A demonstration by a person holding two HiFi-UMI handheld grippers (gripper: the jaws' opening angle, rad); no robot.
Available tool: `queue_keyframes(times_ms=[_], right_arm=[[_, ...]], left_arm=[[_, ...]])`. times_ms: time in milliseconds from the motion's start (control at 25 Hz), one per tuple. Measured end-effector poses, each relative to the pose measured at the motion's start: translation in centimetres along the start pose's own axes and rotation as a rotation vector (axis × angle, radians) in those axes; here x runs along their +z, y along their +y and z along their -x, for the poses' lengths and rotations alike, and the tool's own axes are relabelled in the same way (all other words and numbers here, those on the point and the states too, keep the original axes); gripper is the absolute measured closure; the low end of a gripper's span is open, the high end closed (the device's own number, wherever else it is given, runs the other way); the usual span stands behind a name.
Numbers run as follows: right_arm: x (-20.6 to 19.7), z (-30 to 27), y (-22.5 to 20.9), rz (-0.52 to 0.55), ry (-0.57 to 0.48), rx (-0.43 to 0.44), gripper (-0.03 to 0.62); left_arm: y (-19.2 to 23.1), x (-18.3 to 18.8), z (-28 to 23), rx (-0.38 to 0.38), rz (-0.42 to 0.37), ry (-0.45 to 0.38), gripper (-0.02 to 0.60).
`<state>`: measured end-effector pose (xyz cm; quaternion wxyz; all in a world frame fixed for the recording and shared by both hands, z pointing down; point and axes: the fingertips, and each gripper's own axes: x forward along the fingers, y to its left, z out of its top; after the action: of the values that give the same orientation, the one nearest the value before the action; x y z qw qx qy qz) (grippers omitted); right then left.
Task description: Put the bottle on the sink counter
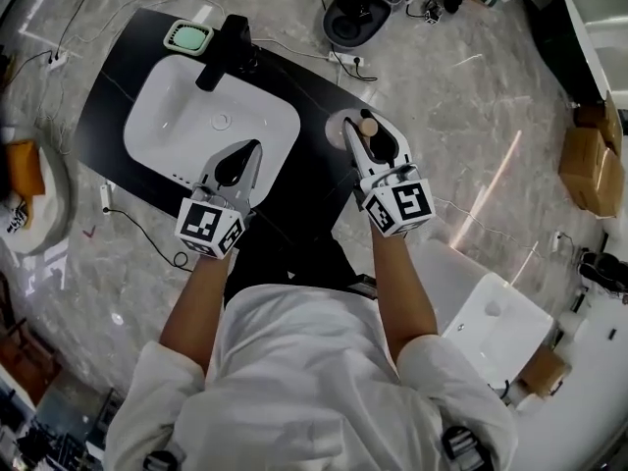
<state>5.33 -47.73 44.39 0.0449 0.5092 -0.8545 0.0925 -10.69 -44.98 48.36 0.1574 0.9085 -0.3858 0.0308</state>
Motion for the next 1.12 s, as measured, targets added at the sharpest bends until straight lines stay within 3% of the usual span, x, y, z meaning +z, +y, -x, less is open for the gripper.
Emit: queue_keyframes(times_ms=[200,400,1120], right_arm=[[-2.4,-2.5,-2.4,0.036,0.009,0.017,0.459],[-4.6,-4.0,-4.1,0.029,0.021,0.033,0.459],[-9.6,-8.0,-6.3,0.040,0.038,0.031,0.459]], left_arm=[[1.5,-1.1,-2.9,0.117,-0.034,-0.008,0.566],[2.5,-2.1,-5.2,0.170,-0.028,0.012,0.566],[4.2,-4.5,-7.8,0.188,-0.010,0.039,0.566]])
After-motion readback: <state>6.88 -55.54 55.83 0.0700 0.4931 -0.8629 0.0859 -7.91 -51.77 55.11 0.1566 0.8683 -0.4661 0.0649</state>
